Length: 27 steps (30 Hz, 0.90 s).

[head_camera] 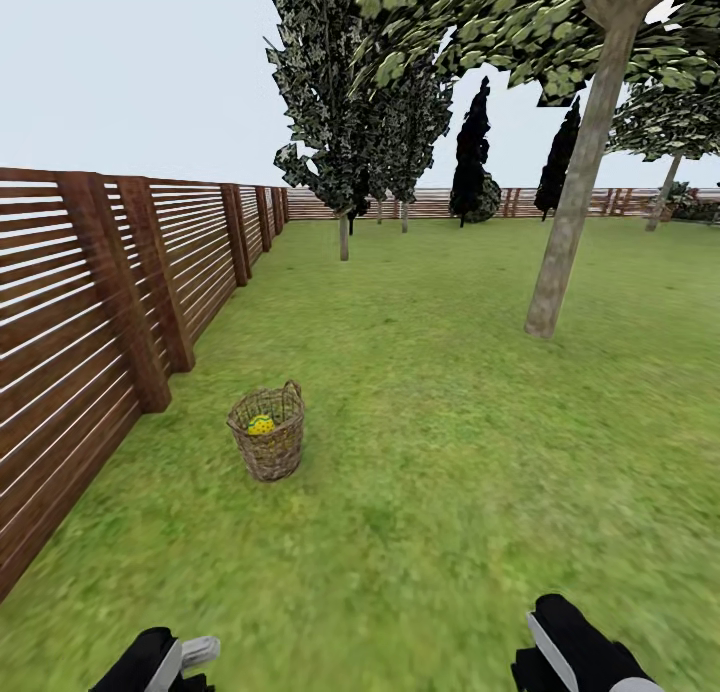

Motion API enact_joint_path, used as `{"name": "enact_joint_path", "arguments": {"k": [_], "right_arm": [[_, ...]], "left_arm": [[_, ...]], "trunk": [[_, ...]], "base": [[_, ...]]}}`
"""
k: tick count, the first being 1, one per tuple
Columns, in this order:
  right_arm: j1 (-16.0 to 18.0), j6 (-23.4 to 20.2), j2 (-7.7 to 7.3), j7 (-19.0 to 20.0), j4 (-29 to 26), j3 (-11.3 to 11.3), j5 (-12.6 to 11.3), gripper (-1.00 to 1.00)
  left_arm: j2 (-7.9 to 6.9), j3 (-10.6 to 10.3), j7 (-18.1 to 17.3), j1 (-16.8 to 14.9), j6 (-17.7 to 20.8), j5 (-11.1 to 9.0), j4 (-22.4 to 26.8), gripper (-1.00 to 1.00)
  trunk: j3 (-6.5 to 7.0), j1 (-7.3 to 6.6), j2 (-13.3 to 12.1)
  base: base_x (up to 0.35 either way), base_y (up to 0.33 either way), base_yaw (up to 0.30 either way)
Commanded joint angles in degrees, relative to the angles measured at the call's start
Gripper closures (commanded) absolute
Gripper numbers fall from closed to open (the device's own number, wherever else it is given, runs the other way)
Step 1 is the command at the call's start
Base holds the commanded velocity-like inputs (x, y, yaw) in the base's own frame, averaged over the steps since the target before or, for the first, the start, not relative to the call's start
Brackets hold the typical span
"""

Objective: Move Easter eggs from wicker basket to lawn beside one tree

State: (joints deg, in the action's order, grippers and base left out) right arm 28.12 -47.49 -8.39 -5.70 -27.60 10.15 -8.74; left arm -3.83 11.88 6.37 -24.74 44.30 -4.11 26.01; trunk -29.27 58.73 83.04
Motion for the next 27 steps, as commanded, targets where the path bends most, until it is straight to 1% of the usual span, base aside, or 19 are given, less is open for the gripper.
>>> {"name": "enact_joint_path", "arguments": {"k": [1,3,4,5,6,7,9,10,11,12,13,14,15,17,19,22,27], "right_arm": [[0.05,-0.68,-0.03,-0.51,0.09,0.45,-0.56,-1.00],[0.30,-1.06,0.05,-0.71,1.44,0.47,-0.61,-1.00],[1.35,1.04,-0.02,-0.89,4.20,0.45,-0.83,-1.00],[2.88,4.76,-0.08,-0.96,7.79,0.42,-0.92,-1.00],[3.30,5.77,-0.09,-0.94,8.97,0.44,-0.91,-1.00],[4.18,7.59,0.02,-0.86,11.57,0.48,-0.71,-1.00],[4.63,8.29,0.14,-0.71,12.73,0.54,-0.56,-1.00],[4.86,8.14,0.50,-0.67,12.69,0.76,-0.43,-1.00],[4.95,7.25,0.82,-0.69,11.87,1.11,-0.35,-1.00],[5.04,2.28,1.58,-0.72,9.36,2.13,-0.38,-1.00],[5.06,-1.57,1.85,-0.67,8.04,2.44,-0.60,-1.00],[5.07,-4.72,1.95,-0.45,6.32,2.58,-0.88,-1.00],[5.09,-7.15,1.88,0.62,3.21,2.80,-1.32,-1.00],[5.10,-7.99,1.47,2.47,1.54,2.86,-1.53,-1.00],[5.10,-8.01,0.88,3.34,0.98,2.90,-1.59,-1.00],[5.10,-7.66,0.58,3.60,0.77,2.87,-1.43,-1.00],[5.10,-5.67,0.50,3.47,0.71,2.95,-1.04,-1.00]], "left_arm": [[0.07,0.23,1.04,-0.65,-0.51,-0.50,-1.17,-1.00],[0.19,0.29,1.75,-1.28,-1.28,-0.55,-2.58,-1.00],[0.27,0.31,1.95,-1.51,-1.54,-0.59,-3.31,-1.00],[0.33,0.32,2.01,-1.65,-1.67,-0.59,-4.12,-1.00],[0.34,0.32,2.02,-1.70,-1.70,-0.62,-4.42,-1.00],[0.23,0.32,2.20,-1.81,-1.82,-0.66,-5.42,-1.00],[0.01,0.37,2.27,-1.94,-1.89,-0.69,-6.27,-1.00],[-0.15,0.39,2.30,-2.38,-1.97,-0.73,-6.72,-1.00],[-0.20,0.42,2.27,-2.82,-2.02,-0.77,-6.85,-1.00],[-0.08,0.47,2.11,-3.36,-2.08,-0.83,-6.94,-1.00],[0.03,0.49,2.09,-3.50,-2.09,-0.83,-6.97,-1.00],[0.13,0.49,2.09,-3.58,-2.10,-0.82,-6.99,-1.00],[0.19,0.50,2.05,-3.67,-2.11,-0.82,-7.02,-1.00],[0.21,0.51,2.00,-3.71,-2.11,-0.82,-6.93,-1.00],[0.24,0.51,1.99,-3.73,-2.11,-0.82,-6.85,-1.00],[0.29,0.51,1.97,-3.73,-2.11,-0.81,-6.65,-1.00],[0.31,0.51,1.87,-3.74,-2.08,-0.83,-5.78,-1.00]], "trunk": [[-0.06,0.00,0.04],[-0.06,0.00,0.04],[-0.06,0.00,0.04],[-0.06,0.00,0.04],[-0.06,0.00,0.04],[-0.06,0.00,0.04],[-0.06,0.00,0.04],[-0.06,0.00,0.04],[-0.06,0.00,0.04],[-0.06,0.00,0.04],[-0.06,0.00,0.04],[-0.06,0.00,0.04],[-0.06,0.00,0.04],[-0.06,0.00,0.04],[-0.06,0.00,0.04],[-0.06,0.00,0.04],[-0.06,0.00,0.04]], "base": [[0.000,0.000,0.000],[0.000,0.000,0.000],[0.000,0.000,0.000],[0.000,0.000,0.000],[0.000,0.000,0.000],[0.000,0.000,0.000],[0.000,0.000,0.000],[0.000,0.000,0.000],[0.000,0.000,0.000],[0.000,0.000,0.000],[0.000,0.000,0.000],[0.000,0.000,0.000],[0.000,0.000,0.000],[0.000,0.000,0.000],[0.000,0.000,0.000],[0.000,0.000,0.000],[0.025,0.000,0.000]]}}
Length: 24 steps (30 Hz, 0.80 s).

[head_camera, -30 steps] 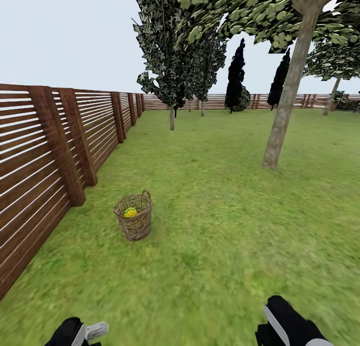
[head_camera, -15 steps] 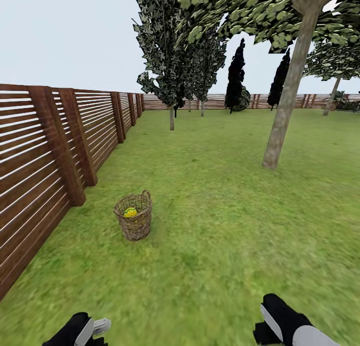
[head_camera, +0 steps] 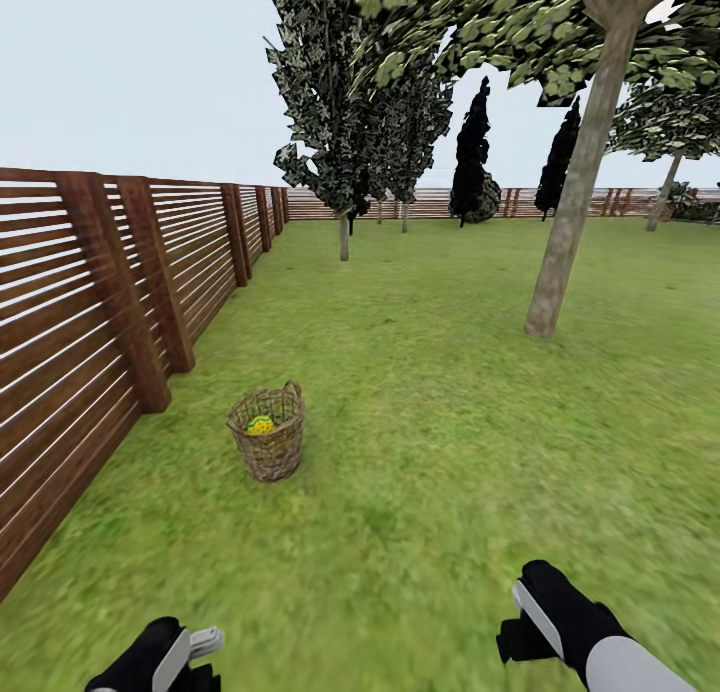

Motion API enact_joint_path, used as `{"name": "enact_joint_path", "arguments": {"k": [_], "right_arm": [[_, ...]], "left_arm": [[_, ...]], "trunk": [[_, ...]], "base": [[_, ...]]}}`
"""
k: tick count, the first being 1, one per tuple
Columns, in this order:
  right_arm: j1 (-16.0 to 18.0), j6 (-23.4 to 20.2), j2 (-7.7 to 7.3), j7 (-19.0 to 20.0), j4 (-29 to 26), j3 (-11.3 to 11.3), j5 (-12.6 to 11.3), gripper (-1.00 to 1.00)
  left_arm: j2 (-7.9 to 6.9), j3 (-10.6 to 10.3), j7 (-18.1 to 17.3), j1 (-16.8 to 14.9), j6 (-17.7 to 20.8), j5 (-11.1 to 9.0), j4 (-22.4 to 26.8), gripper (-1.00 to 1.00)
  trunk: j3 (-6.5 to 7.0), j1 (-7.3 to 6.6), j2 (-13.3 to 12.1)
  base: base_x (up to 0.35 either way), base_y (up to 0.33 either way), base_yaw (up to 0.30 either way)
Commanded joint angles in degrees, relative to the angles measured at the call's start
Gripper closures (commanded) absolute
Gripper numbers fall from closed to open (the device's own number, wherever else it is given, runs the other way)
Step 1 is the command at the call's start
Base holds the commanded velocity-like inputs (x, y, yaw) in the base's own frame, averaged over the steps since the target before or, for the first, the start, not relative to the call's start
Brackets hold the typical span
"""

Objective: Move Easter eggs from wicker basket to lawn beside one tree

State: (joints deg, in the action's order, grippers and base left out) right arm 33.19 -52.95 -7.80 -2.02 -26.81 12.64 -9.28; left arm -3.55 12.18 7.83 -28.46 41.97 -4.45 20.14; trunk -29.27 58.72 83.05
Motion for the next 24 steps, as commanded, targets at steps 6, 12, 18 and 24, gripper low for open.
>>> {"name": "enact_joint_path", "arguments": {"k": [6,12,18,24], "right_arm": [[0.04,0.11,0.14,-0.39,-0.08,0.62,-0.31,-1.00],[0.04,0.13,0.22,-0.43,-0.08,0.63,-0.30,-1.00],[0.04,0.20,0.18,-0.44,-0.08,0.60,-0.53,-1.00],[0.04,0.21,0.53,-0.44,-0.05,0.63,-0.47,-1.00]], "left_arm": [[-0.33,0.38,0.34,-0.05,-0.11,-0.58,0.75,-1.00],[-0.32,0.37,0.34,-0.03,-0.13,-0.56,0.85,-1.00],[-0.27,0.30,0.29,-0.02,-0.12,-0.56,0.79,-1.00],[-0.50,0.28,-2.55,-0.02,-0.05,-0.51,0.78,-1.00]], "trunk": [[-0.06,0.01,0.03],[-0.06,0.01,0.03],[-0.06,0.01,0.03],[-0.06,0.01,0.03]], "base": [[0.282,0.000,0.000],[0.337,0.000,0.000],[0.339,0.000,0.000],[0.339,0.000,0.000]]}}
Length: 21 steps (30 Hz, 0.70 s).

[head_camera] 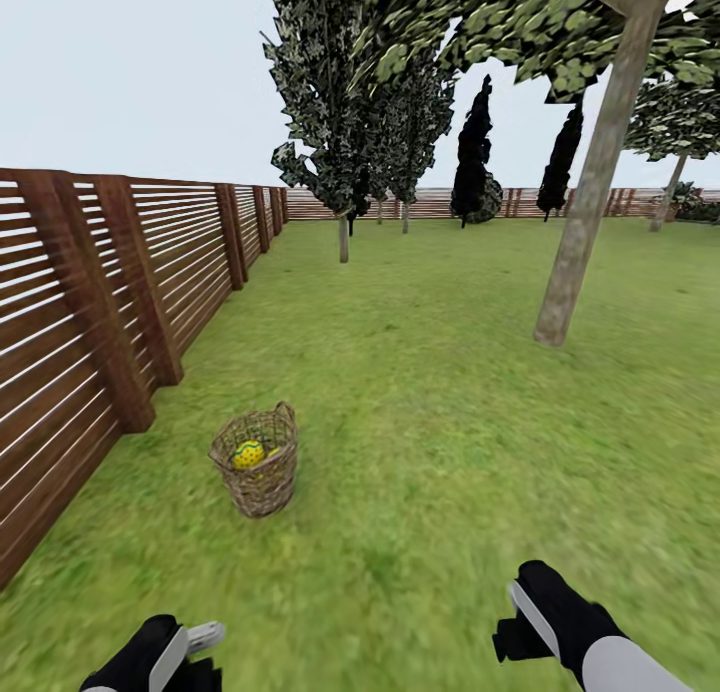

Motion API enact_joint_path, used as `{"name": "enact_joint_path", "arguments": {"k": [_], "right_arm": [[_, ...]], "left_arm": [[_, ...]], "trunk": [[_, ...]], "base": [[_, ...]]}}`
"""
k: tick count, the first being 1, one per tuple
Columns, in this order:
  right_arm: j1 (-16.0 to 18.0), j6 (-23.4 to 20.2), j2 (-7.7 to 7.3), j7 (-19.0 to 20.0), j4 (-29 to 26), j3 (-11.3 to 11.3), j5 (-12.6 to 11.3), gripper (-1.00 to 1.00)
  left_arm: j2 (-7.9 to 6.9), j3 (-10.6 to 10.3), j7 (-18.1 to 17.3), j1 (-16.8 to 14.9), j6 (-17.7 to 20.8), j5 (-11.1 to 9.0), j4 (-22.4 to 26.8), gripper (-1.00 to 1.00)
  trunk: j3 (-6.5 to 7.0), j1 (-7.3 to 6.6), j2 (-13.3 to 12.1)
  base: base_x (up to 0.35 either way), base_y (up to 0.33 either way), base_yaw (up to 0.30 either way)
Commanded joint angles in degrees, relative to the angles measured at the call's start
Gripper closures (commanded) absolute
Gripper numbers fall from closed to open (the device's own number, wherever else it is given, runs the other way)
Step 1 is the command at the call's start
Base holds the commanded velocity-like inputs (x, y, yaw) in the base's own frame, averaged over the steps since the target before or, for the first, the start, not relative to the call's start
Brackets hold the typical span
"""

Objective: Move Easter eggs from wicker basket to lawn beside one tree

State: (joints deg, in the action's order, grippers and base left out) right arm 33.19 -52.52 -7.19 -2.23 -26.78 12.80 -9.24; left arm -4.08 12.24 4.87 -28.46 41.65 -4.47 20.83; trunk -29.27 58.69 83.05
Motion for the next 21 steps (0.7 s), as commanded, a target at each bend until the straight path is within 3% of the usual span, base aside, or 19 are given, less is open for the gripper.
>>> {"name": "enact_joint_path", "arguments": {"k": [1,21], "right_arm": [[0.04,-0.22,-0.06,-0.23,-0.06,0.47,-0.48,-1.00],[0.04,-0.13,0.12,-0.23,-0.01,0.48,-0.34,-1.00]], "left_arm": [[-0.02,0.22,-0.03,-0.02,0.27,-0.47,0.09,-1.00],[-0.29,0.23,-0.83,-0.05,0.19,-0.36,0.19,-1.00]], "trunk": [[-0.06,0.03,0.03],[-0.06,0.03,0.03]], "base": [[0.339,0.000,0.000],[0.345,0.000,0.000]]}}
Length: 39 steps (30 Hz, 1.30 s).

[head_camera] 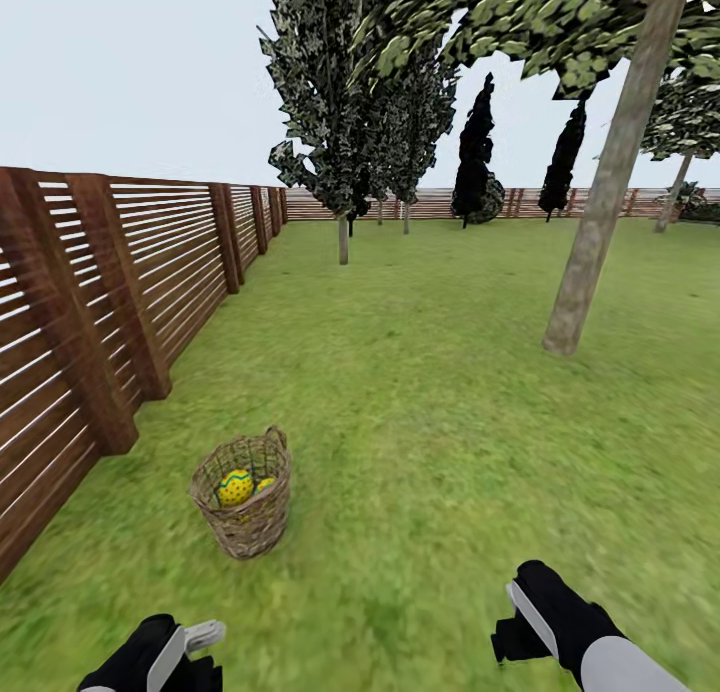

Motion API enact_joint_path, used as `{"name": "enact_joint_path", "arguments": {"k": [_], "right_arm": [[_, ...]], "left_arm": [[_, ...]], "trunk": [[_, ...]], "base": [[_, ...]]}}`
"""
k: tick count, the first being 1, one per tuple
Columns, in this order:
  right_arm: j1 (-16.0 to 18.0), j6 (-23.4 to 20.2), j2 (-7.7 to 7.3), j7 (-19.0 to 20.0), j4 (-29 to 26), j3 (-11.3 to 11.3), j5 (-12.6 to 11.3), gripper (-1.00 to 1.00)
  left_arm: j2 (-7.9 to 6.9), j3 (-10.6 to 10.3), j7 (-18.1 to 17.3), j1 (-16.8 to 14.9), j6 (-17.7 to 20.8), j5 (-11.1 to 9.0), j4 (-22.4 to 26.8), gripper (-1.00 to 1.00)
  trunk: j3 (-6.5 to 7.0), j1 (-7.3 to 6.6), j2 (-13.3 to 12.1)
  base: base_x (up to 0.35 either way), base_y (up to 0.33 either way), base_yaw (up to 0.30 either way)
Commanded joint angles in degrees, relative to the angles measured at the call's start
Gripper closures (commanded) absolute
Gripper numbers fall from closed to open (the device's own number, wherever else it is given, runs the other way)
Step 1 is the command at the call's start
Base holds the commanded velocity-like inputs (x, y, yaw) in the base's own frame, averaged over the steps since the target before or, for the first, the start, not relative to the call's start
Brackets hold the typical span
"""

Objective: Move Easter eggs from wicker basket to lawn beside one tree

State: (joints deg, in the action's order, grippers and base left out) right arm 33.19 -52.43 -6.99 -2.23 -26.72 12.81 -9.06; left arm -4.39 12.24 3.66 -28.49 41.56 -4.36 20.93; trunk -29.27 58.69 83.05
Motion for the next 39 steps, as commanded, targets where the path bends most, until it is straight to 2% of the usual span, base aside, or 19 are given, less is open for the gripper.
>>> {"name": "enact_joint_path", "arguments": {"k": [1,11,14,16,18,21,24,33,39], "right_arm": [[0.04,-0.22,-0.07,-0.23,-0.08,0.46,-0.52,-1.00],[0.04,-0.22,-0.24,-0.23,-0.07,0.44,-0.58,-1.00],[0.04,-0.22,-0.36,-0.23,-0.07,0.40,-0.57,-1.00],[0.04,-0.22,-0.47,-0.20,-0.08,0.38,-0.57,-1.00],[0.04,-0.22,-0.57,-0.22,-0.07,0.37,-0.60,-1.00],[0.04,-0.22,-0.64,-0.23,-0.08,0.31,-0.66,-1.00],[0.04,-0.22,-0.65,-0.23,-0.09,0.32,-0.69,-1.00],[0.04,-0.22,-0.73,-0.23,-0.09,0.29,-0.69,-1.00],[0.04,-0.22,-0.74,-0.23,-0.09,0.28,-0.62,-1.00]], "left_arm": [[0.02,0.24,0.38,-0.01,0.28,-0.48,0.12,-1.00],[-0.16,0.32,0.59,0.00,-1.15,-0.48,0.30,-1.00],[-0.69,0.35,0.64,0.01,-1.33,-0.48,0.79,-1.00],[-1.69,0.39,0.59,-0.01,-1.35,-0.48,1.11,-1.00],[-3.73,0.41,0.51,-0.02,-1.32,-0.54,1.36,-1.00],[-5.74,0.42,0.37,0.00,-1.33,-0.56,1.46,-1.00],[-6.93,0.42,0.32,-0.01,-1.31,-0.62,1.48,-1.00],[-7.54,0.42,0.27,0.00,-1.30,-0.62,1.48,-1.00],[-8.03,0.42,0.30,-0.02,-1.22,-0.50,1.48,-1.00]], "trunk": [[-0.06,0.03,0.03],[-0.06,0.03,0.03],[-0.06,0.03,0.03],[-0.06,0.03,0.03],[-0.06,0.03,0.03],[-0.06,0.03,0.03],[-0.06,0.03,0.03],[-0.06,0.03,0.03],[-0.06,0.03,0.03]], "base": [[0.350,0.000,0.000],[0.350,0.000,0.000],[0.350,0.000,0.000],[0.350,0.000,0.000],[0.350,0.000,0.000],[0.350,0.000,0.000],[0.350,0.000,0.000],[0.344,0.000,0.000],[0.087,0.000,0.000]]}}
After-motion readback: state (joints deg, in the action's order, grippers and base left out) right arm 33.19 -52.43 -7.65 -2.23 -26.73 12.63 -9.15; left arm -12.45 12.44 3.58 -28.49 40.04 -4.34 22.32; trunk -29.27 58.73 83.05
